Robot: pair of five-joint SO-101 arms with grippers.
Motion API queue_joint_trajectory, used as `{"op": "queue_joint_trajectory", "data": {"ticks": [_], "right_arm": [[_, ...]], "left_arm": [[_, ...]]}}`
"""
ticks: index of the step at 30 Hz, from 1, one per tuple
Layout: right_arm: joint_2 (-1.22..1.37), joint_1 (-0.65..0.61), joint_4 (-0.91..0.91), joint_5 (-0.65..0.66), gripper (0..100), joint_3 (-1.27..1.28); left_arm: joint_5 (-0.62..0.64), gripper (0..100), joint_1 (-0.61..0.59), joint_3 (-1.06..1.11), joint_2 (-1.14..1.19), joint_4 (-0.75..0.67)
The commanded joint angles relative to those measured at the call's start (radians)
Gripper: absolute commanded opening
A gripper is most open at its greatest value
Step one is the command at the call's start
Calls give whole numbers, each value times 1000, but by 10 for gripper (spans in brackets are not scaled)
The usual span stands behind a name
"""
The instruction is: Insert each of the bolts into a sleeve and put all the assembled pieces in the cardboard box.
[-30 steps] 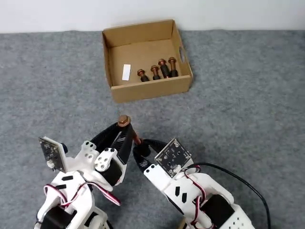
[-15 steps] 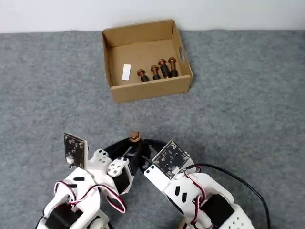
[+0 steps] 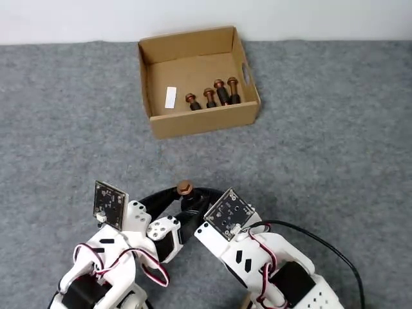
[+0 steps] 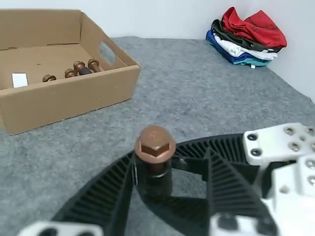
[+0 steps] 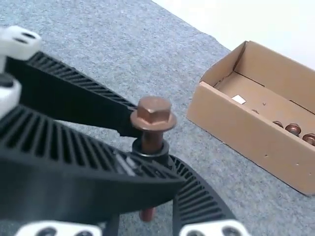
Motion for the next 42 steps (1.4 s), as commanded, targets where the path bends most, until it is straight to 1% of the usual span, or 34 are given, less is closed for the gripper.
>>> {"op": "queue_joint_trajectory", "data": {"ticks": [1,5,8,12,14,16,17,21,23,25,27,29,33,36,38,42], "right_arm": [[-16,4,-45,6,9,-68],[-15,4,-45,6,9,-66],[-12,5,-45,6,9,-66],[-8,42,-45,5,9,-66],[-12,76,-39,3,9,-66],[-12,125,-38,2,9,-68],[-8,154,-38,-9,9,-72],[-5,272,-24,-129,9,-74],[1,335,8,-190,8,-74],[36,409,58,-278,8,-98],[108,472,105,-344,8,-166],[206,512,130,-374,8,-255],[430,529,110,-390,8,-466],[605,532,44,-388,8,-618],[725,533,-5,-384,8,-710],[957,533,-124,-382,8,-879]], "left_arm": [[-43,207,-11,-5,9,17],[-89,207,-63,-39,9,17],[-101,207,-77,-70,9,18],[-101,206,-78,-114,9,18],[-101,206,-101,-145,9,18],[-101,198,-150,-179,9,18],[-104,177,-181,-194,6,18],[-107,0,-324,-239,3,12],[-109,17,-416,-231,3,17],[-140,3,-503,-185,3,17],[-209,4,-586,-105,3,12],[-261,4,-663,-16,2,2],[-328,5,-764,171,2,-71],[-388,5,-781,294,2,-138],[-402,5,-778,348,8,-166],[-362,5,-775,341,-5,-167]]}}
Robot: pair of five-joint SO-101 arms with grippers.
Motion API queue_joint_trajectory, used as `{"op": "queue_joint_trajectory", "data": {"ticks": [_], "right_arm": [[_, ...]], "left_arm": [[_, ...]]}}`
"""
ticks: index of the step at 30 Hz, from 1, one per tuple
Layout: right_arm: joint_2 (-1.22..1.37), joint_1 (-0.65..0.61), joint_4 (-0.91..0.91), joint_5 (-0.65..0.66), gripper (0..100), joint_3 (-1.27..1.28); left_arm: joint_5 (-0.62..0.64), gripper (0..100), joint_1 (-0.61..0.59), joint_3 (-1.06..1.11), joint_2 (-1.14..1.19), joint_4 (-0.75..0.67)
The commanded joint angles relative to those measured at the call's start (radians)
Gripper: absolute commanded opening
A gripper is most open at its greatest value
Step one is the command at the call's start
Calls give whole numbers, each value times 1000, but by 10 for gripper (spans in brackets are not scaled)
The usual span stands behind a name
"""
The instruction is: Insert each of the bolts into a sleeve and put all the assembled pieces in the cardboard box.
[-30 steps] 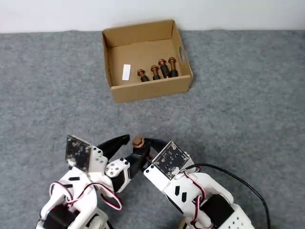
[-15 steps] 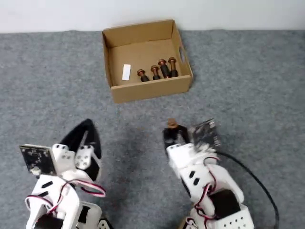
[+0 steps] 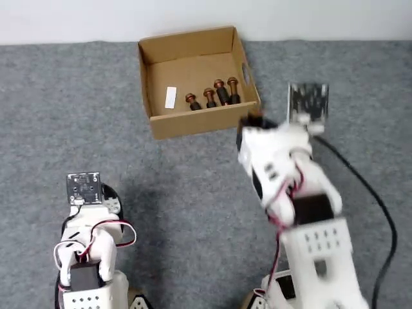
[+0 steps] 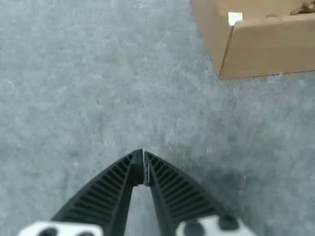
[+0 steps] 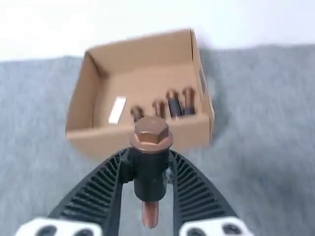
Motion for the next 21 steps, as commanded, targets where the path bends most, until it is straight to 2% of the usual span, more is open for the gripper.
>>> {"op": "queue_joint_trajectory", "data": {"ticks": [1,11,21], "right_arm": [[196,10,-131,-6,8,-209],[707,-10,-387,104,9,-525],[1118,-59,-417,130,9,-796]], "left_arm": [[23,5,-3,-2,-9,-32],[28,6,-9,-1,-9,118],[29,6,-5,-1,-6,123]]}}
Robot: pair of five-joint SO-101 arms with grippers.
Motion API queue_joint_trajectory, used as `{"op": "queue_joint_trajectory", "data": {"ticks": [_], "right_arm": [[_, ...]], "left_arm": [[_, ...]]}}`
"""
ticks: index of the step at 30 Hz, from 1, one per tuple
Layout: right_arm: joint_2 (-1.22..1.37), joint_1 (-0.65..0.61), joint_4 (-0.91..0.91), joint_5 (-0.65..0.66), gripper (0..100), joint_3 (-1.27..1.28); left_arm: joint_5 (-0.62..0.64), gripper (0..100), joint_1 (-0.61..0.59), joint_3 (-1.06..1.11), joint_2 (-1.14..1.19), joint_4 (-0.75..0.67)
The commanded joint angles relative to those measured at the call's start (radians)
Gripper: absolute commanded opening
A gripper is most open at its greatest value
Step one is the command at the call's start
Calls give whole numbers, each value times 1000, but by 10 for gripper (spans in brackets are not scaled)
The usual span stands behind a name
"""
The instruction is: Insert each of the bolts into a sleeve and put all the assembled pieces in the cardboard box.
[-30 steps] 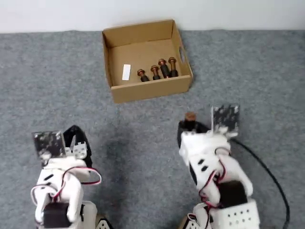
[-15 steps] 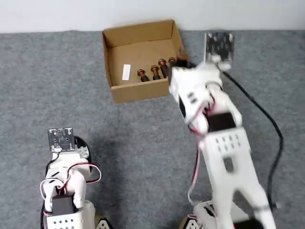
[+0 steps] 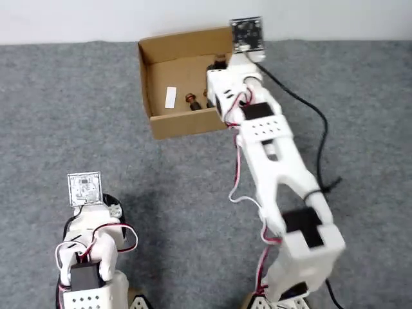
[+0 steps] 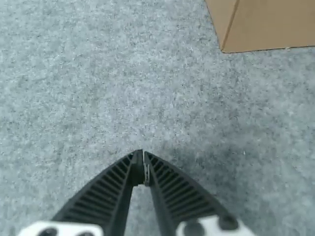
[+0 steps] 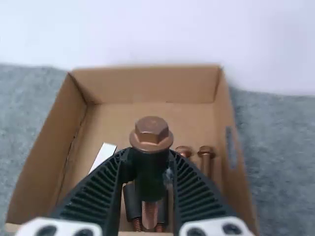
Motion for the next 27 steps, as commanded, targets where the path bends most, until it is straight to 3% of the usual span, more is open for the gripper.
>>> {"op": "queue_joint_trajectory", "data": {"ticks": [1,6,11,18,27], "right_arm": [[88,-18,-31,15,9,-152],[222,-33,4,118,10,-245],[272,-58,203,176,13,-270],[283,-61,252,175,128,-270],[200,-73,343,170,102,-270]], "left_arm": [[8,6,-5,-5,-6,3],[8,6,-3,-5,-6,0],[8,6,-3,-5,-6,0],[8,6,-3,-5,-6,0],[8,6,-3,-5,-6,0]]}}
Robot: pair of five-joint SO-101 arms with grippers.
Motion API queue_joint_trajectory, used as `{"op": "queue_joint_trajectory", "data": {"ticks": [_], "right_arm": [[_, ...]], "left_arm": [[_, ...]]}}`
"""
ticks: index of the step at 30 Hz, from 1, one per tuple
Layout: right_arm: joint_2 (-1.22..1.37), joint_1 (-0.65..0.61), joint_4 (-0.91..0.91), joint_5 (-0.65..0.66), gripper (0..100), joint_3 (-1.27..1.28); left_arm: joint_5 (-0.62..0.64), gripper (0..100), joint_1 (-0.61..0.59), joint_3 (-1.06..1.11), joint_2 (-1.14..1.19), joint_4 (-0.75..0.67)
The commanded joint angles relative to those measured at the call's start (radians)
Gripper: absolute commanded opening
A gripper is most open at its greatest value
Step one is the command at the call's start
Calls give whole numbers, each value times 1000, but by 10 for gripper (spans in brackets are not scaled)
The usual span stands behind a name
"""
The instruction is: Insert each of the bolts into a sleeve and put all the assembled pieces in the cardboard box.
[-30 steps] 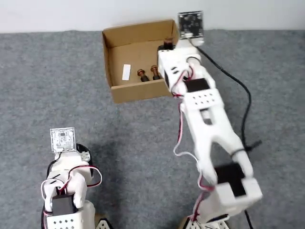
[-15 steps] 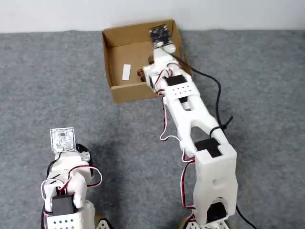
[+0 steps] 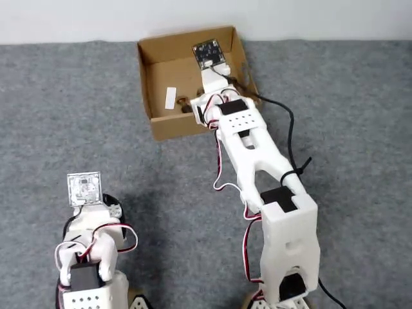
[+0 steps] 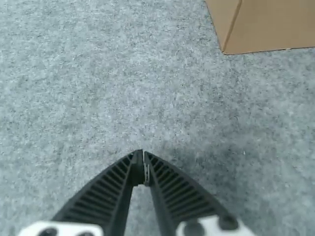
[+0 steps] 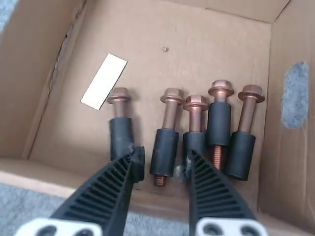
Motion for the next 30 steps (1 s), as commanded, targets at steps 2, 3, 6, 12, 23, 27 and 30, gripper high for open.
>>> {"op": "queue_joint_trajectory", "data": {"ticks": [2,3,6,12,23,27,30], "right_arm": [[-133,-15,77,6,35,-29],[-151,-15,97,5,2,-29],[-206,-10,163,5,24,-29],[-325,-8,312,-41,9,-28],[-549,-7,688,-295,9,-23],[-642,5,852,-377,9,-23],[-704,35,943,-408,9,-21]], "left_arm": [[8,6,-3,-5,-6,0],[8,6,-3,-5,-6,0],[8,6,-3,-5,-6,0],[6,6,-9,-5,-8,0],[2,6,-6,-5,-6,5],[5,6,-11,-5,-6,31],[5,6,-8,-5,-9,140]]}}
